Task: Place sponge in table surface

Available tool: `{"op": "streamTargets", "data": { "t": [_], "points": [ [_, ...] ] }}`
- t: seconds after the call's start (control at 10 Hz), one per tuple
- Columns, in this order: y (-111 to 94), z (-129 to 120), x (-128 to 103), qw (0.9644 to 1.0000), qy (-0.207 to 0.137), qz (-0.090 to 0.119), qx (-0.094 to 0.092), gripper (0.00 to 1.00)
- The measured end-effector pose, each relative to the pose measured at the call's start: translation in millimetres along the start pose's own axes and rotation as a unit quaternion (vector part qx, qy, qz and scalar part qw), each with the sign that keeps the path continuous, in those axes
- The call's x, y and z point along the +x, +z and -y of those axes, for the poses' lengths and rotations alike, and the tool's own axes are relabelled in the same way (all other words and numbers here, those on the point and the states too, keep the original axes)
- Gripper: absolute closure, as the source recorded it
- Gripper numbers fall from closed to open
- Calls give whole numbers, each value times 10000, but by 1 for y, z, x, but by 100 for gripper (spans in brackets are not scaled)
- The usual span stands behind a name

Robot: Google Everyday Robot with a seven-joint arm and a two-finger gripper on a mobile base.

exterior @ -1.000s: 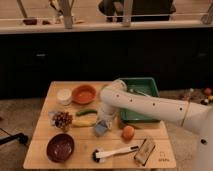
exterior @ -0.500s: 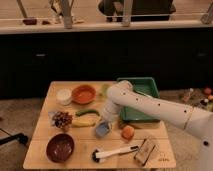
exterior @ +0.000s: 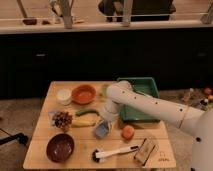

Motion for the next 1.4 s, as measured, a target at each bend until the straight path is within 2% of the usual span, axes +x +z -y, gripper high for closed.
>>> {"op": "streamTargets", "data": {
  "t": [0.2, 0.3, 0.4, 0.7, 0.9, 1.4],
  "points": [
    [1, -1, 4, 9998, 88, 159, 34, 75],
    [0, -2, 5, 9996, 114, 256, 101, 63],
    [-1, -2, 6, 9993, 119, 314, 142, 55],
    [-3, -4, 7, 9982, 99, 514, 291, 25],
    [-4, -5, 6, 9977, 68, 581, 333, 20],
    [-5, -4, 3, 9974, 6, 639, 322, 20]
  ]
}}
